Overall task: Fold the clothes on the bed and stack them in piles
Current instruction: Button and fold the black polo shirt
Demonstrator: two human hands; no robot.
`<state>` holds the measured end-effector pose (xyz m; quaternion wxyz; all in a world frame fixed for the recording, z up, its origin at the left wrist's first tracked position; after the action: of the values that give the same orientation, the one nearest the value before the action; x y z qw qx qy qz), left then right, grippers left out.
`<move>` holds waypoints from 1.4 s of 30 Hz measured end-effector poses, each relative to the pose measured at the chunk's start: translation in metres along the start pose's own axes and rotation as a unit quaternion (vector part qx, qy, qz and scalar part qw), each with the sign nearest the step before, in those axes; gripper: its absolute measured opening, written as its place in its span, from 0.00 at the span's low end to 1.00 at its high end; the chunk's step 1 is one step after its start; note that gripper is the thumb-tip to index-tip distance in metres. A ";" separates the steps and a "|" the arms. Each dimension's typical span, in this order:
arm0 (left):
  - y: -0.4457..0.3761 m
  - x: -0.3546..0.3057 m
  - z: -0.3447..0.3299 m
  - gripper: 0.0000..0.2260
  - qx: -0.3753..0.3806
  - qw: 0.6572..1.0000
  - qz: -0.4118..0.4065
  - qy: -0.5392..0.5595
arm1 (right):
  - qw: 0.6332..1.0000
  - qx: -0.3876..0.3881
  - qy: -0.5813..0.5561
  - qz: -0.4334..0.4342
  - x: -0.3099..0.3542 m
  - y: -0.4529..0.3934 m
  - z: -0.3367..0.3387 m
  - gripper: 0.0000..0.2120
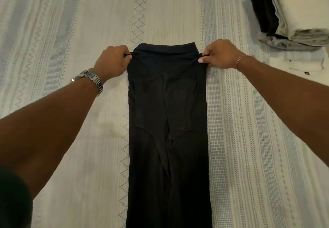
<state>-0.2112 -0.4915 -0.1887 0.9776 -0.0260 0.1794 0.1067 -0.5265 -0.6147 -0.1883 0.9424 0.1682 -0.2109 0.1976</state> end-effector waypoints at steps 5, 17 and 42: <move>-0.013 -0.001 0.000 0.13 0.017 0.998 -0.040 -0.034 | 0.998 -0.048 0.026 0.005 0.006 -0.017 0.006 0.15; 0.020 -0.018 -0.009 0.13 -0.168 0.983 0.052 -0.052 | 0.928 -0.373 -0.018 0.004 0.018 0.049 -0.039 0.12; 0.341 -0.130 -0.110 0.35 0.075 0.994 -0.052 -0.062 | 0.982 -0.103 0.152 0.037 0.069 0.335 -0.212 0.29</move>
<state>-0.4424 -0.1945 -0.2497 0.9903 0.0444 0.1244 0.0435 -0.5477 -0.2195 -0.2593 0.9680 0.0301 -0.0903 0.2324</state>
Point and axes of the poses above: each hand's wrist, its own y-axis away from the middle knuckle, its own z-axis out of the back of the hand, x = y × z, the point moved 6 cm from there along -y, towards the middle knuckle, and after that the axes turned 9 degrees about -x, right-handed, at the moved point
